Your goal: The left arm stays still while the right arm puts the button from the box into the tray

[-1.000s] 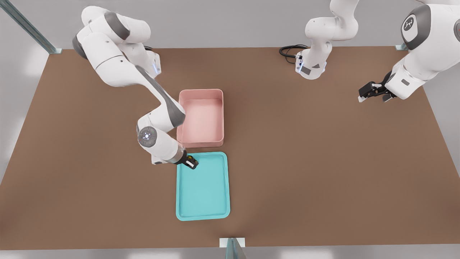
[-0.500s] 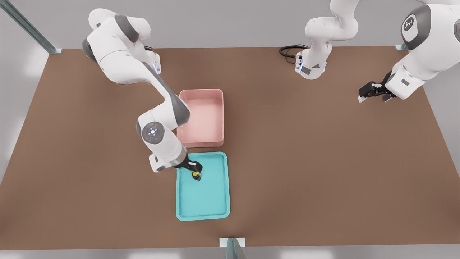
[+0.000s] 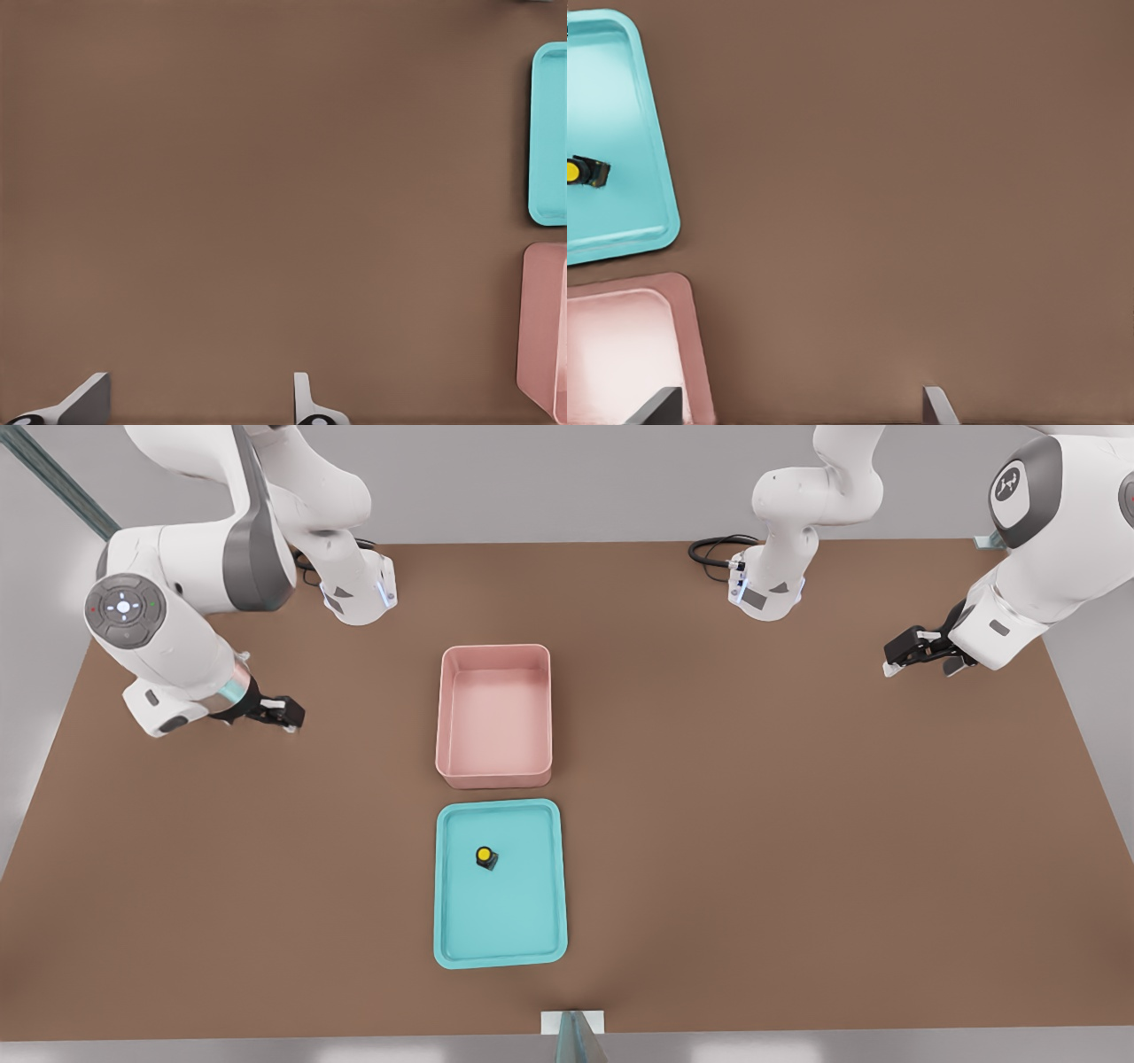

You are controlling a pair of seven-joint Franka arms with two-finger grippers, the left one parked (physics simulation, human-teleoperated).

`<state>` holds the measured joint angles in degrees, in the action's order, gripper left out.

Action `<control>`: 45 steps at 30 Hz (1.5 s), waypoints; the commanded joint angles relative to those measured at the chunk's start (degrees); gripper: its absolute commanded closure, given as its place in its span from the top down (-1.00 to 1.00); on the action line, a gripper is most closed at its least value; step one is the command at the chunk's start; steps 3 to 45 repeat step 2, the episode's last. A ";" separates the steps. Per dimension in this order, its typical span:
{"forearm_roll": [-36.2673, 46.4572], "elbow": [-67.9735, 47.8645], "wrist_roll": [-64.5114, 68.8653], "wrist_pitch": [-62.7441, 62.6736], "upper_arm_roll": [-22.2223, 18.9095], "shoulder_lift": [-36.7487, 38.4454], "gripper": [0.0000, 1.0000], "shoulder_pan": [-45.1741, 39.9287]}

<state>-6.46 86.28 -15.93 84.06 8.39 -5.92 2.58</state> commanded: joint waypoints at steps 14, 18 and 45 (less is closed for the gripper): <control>0.84 0.29 25.07 -3.20 -0.39 0.21 1.00 0.32; 0.84 0.29 25.07 -3.20 -0.39 0.21 1.00 0.32; 0.84 0.29 25.07 -3.20 -0.39 0.21 1.00 0.32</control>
